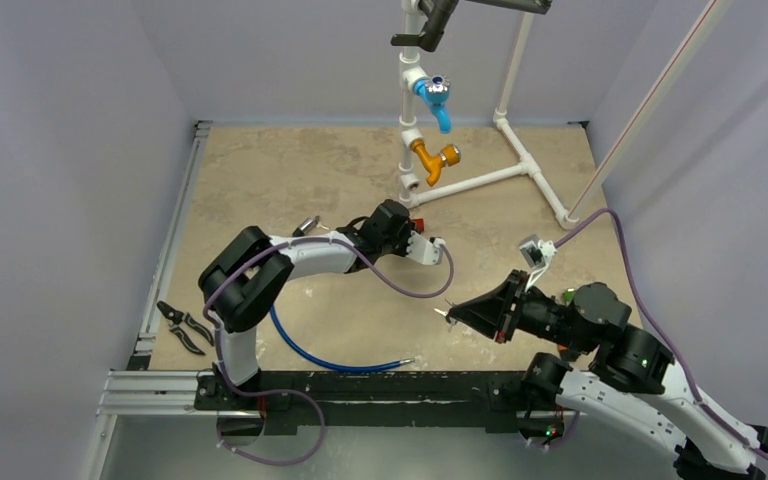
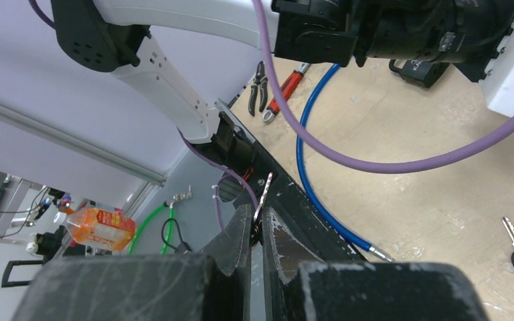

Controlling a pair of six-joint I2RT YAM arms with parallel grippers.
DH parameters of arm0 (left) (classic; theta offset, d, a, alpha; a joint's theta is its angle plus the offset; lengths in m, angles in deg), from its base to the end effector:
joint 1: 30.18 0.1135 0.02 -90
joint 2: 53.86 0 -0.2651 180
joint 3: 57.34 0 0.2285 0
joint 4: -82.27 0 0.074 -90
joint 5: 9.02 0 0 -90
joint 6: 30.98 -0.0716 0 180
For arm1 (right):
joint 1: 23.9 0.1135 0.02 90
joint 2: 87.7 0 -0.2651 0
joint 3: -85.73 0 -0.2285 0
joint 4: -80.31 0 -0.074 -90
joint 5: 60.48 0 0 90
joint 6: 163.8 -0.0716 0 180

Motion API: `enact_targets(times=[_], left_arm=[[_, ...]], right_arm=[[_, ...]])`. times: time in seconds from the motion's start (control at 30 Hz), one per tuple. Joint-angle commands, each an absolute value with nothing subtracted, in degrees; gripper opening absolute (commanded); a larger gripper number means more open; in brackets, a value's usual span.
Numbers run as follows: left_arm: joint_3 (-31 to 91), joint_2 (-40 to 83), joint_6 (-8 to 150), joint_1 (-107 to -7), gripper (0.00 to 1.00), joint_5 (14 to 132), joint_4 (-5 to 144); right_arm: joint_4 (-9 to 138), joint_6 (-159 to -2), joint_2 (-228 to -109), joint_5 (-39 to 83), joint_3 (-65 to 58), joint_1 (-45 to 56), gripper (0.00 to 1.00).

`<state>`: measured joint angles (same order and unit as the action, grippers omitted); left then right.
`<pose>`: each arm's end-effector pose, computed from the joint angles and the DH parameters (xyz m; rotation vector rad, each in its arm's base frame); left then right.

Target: Unlock with the key

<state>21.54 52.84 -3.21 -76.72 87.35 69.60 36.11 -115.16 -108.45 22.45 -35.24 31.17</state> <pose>0.2869 -0.2912 0.1665 1.8242 1.3789 0.2699 0.0476 0.0835 0.3340 -0.3258 1.8398 1.3310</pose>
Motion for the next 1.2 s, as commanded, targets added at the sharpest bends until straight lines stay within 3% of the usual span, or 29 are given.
enact_targets(times=[0.0, 0.57, 0.83, 1.17], left_arm=[[23.9, 56.6, -7.5, -75.7, 0.02, 89.2, 74.9], [17.1, 56.7, -11.6, -78.2, 0.0, 86.2, 73.1], [20.9, 59.3, -7.5, -77.8, 0.0, 88.3, 68.0], [12.2, 47.6, 2.0, -84.2, 0.0, 82.4, 51.5]], right_arm=[[36.4, -114.9, -107.5, 23.1, -32.7, 31.1, 0.0], [35.2, -114.2, -107.8, 23.8, -31.5, 31.1, 0.0], [35.4, -113.8, -107.6, 23.8, -30.7, 31.0, 0.0], [33.9, -112.6, -109.1, 23.4, -28.1, 31.0, 0.0]])
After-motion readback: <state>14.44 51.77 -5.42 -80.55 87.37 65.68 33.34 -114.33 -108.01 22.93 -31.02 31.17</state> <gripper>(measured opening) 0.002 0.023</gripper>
